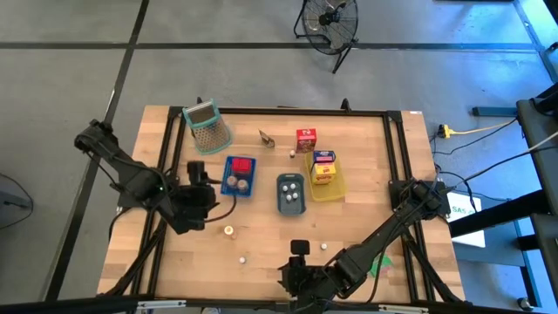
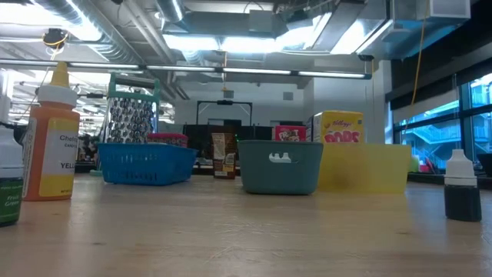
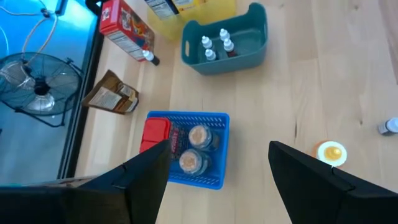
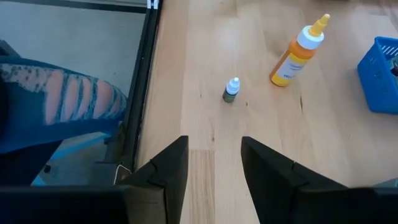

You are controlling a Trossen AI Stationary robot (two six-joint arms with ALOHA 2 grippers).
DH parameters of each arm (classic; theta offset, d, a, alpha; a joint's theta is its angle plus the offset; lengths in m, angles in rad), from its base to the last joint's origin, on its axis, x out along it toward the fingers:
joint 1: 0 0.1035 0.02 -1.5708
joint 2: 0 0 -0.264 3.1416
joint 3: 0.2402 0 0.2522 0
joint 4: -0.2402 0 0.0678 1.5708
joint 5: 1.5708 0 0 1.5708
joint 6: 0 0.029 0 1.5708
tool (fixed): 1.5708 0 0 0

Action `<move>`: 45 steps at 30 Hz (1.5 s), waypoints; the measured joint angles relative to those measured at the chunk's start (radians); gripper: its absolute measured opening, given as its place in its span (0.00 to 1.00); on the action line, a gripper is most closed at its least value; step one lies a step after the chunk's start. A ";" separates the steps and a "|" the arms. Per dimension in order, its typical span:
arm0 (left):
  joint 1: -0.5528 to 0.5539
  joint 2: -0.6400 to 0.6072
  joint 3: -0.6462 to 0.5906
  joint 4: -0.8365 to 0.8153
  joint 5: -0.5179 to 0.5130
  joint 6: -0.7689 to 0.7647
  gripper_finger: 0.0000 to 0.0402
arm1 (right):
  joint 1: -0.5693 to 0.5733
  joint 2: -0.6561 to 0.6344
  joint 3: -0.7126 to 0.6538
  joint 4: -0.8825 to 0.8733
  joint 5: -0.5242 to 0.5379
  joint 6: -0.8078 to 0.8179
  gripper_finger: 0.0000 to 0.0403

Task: Pick & Place Kitchen Items
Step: Put the small black food coloring into the green bin

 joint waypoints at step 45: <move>-0.022 0.003 -0.077 0.110 -0.011 -0.029 0.66 | -0.018 0.000 0.001 0.120 -0.087 0.007 0.73</move>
